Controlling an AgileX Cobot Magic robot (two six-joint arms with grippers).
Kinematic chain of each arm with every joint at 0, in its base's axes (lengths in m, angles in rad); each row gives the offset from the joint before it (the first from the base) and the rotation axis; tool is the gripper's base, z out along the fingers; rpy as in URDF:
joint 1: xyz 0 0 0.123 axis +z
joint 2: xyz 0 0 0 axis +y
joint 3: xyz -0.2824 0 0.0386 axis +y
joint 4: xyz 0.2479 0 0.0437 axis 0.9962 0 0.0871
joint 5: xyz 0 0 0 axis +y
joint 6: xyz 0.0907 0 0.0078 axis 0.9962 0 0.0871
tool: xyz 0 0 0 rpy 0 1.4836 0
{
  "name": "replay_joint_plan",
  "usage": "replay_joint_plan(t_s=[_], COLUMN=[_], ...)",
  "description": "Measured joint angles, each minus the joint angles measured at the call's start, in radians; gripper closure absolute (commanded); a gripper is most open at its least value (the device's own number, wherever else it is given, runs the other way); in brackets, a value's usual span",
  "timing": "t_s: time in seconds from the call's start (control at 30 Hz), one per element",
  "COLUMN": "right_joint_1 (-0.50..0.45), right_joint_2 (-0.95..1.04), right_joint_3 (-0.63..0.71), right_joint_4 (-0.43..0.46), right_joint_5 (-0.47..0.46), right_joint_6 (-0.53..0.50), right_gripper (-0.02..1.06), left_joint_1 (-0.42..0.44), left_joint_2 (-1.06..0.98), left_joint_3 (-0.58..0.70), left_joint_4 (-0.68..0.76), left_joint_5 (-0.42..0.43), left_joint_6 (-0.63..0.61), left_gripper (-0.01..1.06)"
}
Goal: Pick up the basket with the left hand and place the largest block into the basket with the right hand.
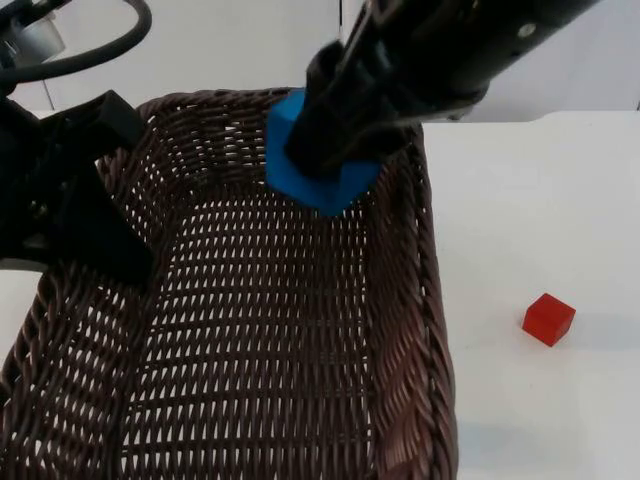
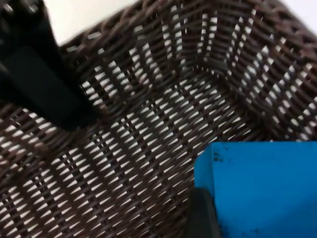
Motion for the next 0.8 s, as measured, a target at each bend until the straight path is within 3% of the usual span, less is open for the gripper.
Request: replay_joint_plan(t_s=[0.07, 0.13, 0.27, 0.3, 0.43, 0.57, 0.8], right_joint_1=[0.0, 0.0, 0.0, 0.0, 0.0, 0.0, 0.0], right_joint_2=[0.01, 0.024, 0.028, 0.028, 0.028, 0.028, -0.022], right_joint_3=[0.0, 0.0, 0.0, 0.0, -0.001, -0.002, -0.002], right_joint_4=[0.0, 0.0, 0.0, 0.0, 0.0, 0.0, -0.03], right_joint_5=[0.0, 0.0, 0.0, 0.0, -0.01, -0.015, -0.011], right_joint_6=[0.0, 0.0, 0.0, 0.0, 0.0, 0.0, 0.0], right_gripper=[1.02, 0.93, 0.6, 0.6, 0.29, 0.24, 0.24], left_joint_1=[0.0, 0.0, 0.0, 0.0, 0.0, 0.0, 0.0], left_joint_2=[0.0, 0.0, 0.0, 0.0, 0.0, 0.0, 0.0], left_joint_3=[0.0, 0.0, 0.0, 0.0, 0.0, 0.0, 0.0], left_joint_4=[0.0, 0.0, 0.0, 0.0, 0.0, 0.005, 0.005], left_joint_5=[0.0, -0.002, -0.002, -0.002, -0.002, -0.004, -0.004], left_joint_6=[0.0, 0.0, 0.0, 0.0, -0.002, -0.002, -0.002], left_gripper=[1.05, 1.05, 1.05, 1.05, 1.05, 1.05, 1.05])
